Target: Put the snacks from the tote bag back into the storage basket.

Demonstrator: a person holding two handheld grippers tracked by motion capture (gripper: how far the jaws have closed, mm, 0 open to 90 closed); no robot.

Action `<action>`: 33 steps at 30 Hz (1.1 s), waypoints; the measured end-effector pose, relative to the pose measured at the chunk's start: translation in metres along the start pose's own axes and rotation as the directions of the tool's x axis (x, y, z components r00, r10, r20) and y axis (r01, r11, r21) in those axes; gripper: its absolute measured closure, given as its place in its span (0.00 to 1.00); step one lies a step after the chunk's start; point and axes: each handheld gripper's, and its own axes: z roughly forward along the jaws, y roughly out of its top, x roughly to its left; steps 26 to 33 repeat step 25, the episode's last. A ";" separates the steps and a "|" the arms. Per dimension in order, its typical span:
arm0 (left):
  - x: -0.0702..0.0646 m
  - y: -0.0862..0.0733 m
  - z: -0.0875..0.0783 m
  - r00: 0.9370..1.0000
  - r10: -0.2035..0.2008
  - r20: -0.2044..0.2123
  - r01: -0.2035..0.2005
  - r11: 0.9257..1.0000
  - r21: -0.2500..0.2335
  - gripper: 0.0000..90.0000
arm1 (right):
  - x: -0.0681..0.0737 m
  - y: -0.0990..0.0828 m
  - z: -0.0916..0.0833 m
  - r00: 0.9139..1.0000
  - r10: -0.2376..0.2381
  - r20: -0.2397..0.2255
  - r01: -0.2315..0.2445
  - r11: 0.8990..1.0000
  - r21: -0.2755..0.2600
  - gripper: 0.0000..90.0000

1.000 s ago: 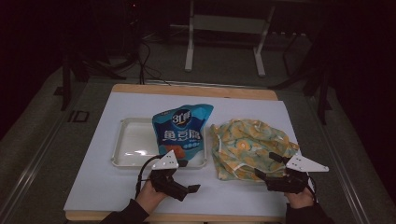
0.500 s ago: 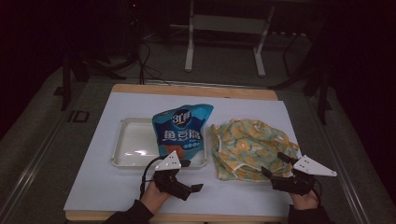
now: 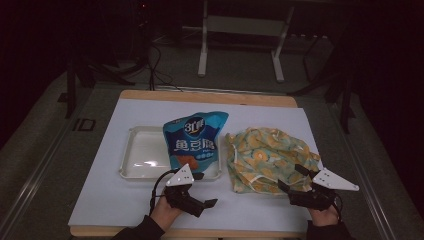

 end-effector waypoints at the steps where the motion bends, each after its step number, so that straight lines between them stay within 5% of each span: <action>1: 0.000 0.000 0.000 1.000 0.002 0.001 -0.002 1.000 0.000 0.04 | 0.000 0.000 0.000 1.000 -0.001 0.000 0.001 1.000 -0.003 0.16; 33: -0.003 -0.006 0.000 1.000 0.018 -0.008 -0.018 1.000 0.003 0.04 | -0.001 -0.003 0.000 1.000 0.006 0.003 -0.006 1.000 -0.013 0.16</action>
